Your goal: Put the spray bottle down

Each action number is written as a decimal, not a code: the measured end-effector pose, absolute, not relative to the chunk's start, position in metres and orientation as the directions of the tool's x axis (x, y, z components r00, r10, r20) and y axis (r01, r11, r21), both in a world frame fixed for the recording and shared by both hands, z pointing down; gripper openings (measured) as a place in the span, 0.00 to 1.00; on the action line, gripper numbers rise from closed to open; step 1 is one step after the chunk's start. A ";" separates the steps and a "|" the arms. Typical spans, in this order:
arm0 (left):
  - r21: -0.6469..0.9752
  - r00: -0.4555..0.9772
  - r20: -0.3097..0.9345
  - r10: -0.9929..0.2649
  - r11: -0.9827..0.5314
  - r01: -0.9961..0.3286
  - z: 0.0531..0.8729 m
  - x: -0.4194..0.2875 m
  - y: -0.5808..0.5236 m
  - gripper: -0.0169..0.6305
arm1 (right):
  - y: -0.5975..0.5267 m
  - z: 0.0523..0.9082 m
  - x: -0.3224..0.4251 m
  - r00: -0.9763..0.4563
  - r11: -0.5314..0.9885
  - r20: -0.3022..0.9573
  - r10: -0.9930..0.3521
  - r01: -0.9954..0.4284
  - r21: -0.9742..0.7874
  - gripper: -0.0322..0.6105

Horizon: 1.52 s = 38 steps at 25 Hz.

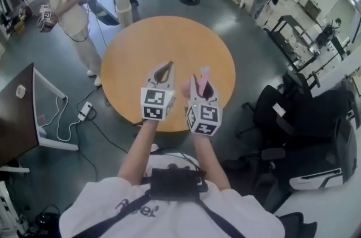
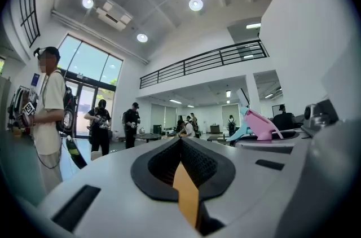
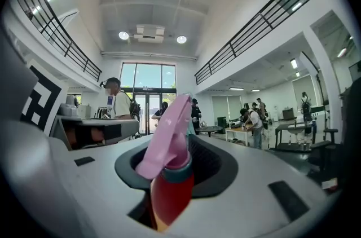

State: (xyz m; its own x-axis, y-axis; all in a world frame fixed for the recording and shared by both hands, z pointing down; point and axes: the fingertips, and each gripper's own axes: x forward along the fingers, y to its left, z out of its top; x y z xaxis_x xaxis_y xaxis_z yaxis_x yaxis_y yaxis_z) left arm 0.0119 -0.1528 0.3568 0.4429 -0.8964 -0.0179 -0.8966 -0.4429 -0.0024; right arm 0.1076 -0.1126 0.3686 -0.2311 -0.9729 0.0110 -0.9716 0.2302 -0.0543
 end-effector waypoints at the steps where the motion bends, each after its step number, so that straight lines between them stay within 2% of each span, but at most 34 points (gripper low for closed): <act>1: -0.001 0.451 -0.016 -0.892 -0.451 -0.892 0.358 0.010 -0.160 0.04 | -0.120 0.367 0.104 -0.239 0.238 0.004 -0.971 -0.970 -0.055 0.28; 6: -0.009 0.481 0.006 -0.877 -0.481 -0.877 0.366 0.002 -0.185 0.04 | -0.150 0.364 0.086 -0.238 0.238 -0.010 -0.971 -0.970 -0.041 0.28; 11: -0.036 0.428 0.036 -0.903 -0.429 -0.902 0.382 -0.012 -0.209 0.04 | -0.169 0.380 0.082 -0.188 0.184 0.042 -0.981 -0.980 -0.074 0.28; 14: -0.014 0.451 0.035 -0.892 -0.452 -0.892 0.388 -0.009 -0.215 0.04 | -0.176 0.392 0.086 -0.176 0.172 0.066 -0.982 -0.983 -0.069 0.28; 22: 0.011 0.435 0.064 -0.898 -0.435 -0.900 0.412 -0.010 -0.255 0.04 | -0.216 0.414 0.078 -0.229 0.229 0.097 -0.969 -0.973 -0.005 0.28; 29: -0.018 0.367 0.173 -0.914 -0.376 -0.927 0.447 -0.008 -0.280 0.04 | -0.250 0.434 0.081 -0.262 0.261 0.149 -0.953 -0.965 -0.031 0.28; 38: -0.018 0.331 0.239 -0.913 -0.345 -0.938 0.479 -0.008 -0.307 0.04 | -0.294 0.483 0.089 -0.246 0.246 0.215 -0.945 -0.969 -0.028 0.28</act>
State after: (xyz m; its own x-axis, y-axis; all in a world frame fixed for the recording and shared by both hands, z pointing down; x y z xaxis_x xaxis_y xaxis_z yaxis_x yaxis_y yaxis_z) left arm -0.0080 -0.3070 0.4789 0.3308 -0.9129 0.2390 -0.9385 -0.3448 -0.0181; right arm 0.0894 -0.2940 0.4827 -0.2463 -0.9450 0.2150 -0.9688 0.2462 -0.0280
